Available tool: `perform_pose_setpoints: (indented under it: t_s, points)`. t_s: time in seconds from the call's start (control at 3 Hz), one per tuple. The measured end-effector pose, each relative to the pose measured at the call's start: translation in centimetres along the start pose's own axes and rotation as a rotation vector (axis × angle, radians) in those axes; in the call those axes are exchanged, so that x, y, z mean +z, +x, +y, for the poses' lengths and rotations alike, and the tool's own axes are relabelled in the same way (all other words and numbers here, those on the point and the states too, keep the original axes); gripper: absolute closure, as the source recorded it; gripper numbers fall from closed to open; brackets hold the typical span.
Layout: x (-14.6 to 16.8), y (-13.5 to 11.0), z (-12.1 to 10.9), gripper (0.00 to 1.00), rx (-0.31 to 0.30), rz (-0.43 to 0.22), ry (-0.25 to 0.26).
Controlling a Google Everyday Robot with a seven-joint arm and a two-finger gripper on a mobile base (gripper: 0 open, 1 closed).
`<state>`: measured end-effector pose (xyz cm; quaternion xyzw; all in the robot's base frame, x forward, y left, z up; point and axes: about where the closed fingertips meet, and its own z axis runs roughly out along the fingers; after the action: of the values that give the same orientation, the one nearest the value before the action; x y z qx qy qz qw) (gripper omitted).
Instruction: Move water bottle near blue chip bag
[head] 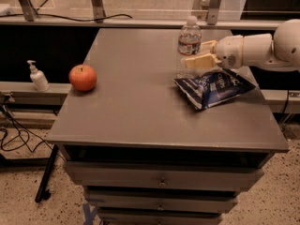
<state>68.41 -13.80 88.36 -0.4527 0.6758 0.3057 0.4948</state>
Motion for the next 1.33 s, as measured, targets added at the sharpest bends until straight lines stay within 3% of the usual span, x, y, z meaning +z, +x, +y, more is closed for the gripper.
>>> perform_pose_setpoints:
  t_s: [0.67, 1.0, 1.33]
  points:
    - [-0.3, 0.4, 0.2, 0.12, -0.005, 0.008, -0.001]
    - [-0.5, 0.7, 0.3, 0.0, -0.011, 0.015, 0.003]
    - [-1.6, 1.4, -0.7, 0.0, 0.0, 0.026, 0.054]
